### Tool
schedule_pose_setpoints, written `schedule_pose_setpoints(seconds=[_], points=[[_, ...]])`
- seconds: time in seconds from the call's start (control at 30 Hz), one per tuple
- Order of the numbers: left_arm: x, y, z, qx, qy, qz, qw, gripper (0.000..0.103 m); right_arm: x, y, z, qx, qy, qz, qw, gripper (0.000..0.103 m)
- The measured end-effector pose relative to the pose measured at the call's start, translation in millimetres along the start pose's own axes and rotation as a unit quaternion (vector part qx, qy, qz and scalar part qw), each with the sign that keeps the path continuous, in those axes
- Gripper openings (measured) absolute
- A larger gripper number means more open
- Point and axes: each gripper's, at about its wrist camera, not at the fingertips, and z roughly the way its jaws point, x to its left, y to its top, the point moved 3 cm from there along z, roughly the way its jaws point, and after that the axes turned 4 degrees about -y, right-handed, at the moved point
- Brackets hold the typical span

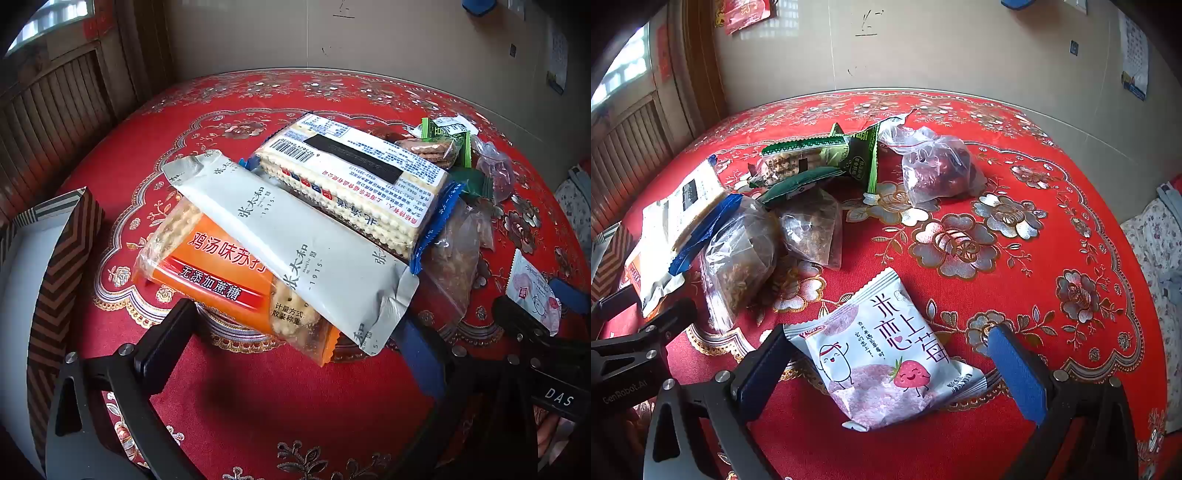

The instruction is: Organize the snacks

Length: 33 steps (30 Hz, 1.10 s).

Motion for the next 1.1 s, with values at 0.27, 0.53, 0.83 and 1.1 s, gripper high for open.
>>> schedule_pose_setpoints(seconds=[0.27, 0.53, 0.83, 1.1], points=[[0.0, 0.0, 0.0, 0.000, 0.000, 0.000, 1.0000, 0.103, 0.0, 0.1, 0.0, 0.000, 0.000, 0.000, 1.000, 0.103], [0.0, 0.0, 0.0, 0.000, 0.000, 0.000, 1.0000, 0.103, 0.0, 0.0, 0.1, 0.000, 0.000, 0.000, 1.000, 0.103], [-0.1, -1.3, -0.4, 0.001, 0.007, -0.005, 1.0000, 0.103, 0.1, 0.1, 0.0, 0.000, 0.000, 0.000, 1.000, 0.103], [-5.4, 5.4, 2.6, 0.035, 0.026, -0.023, 0.9988, 0.103, 0.0, 0.1, 0.0, 0.000, 0.000, 0.000, 1.000, 0.103]])
